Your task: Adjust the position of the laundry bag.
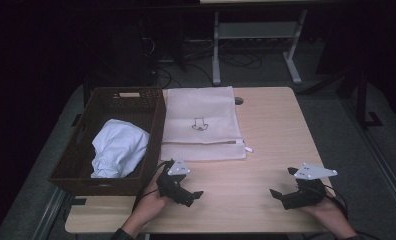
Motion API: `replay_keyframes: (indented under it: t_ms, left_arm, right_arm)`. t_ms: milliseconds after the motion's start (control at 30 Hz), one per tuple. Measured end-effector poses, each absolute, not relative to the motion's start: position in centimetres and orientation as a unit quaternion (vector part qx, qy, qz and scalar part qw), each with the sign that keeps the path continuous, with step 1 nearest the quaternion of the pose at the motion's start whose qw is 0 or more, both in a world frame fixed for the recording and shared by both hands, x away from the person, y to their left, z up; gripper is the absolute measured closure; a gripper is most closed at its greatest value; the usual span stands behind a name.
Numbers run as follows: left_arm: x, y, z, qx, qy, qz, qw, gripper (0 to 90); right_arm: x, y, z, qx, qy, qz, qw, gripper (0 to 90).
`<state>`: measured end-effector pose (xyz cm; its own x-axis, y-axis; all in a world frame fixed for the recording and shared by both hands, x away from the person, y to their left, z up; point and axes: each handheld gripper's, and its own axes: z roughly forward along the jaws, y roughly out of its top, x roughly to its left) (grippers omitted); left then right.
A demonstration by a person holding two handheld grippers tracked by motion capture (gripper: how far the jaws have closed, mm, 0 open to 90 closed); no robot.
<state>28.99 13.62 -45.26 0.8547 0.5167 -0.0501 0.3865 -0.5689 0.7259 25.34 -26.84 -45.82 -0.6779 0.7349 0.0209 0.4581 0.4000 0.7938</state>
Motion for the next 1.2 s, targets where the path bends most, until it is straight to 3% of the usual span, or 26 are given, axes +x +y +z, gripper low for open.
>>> replay_keyframes:
  t_ms: [1200]
  left_arm:
    - [31.8, 13.5, -43.3, 0.860, 0.292, 0.101, 0.406, 0.0]
  right_arm:
    - [25.5, -26.4, -45.8, 0.366, 0.818, 0.413, 0.161, 0.0]
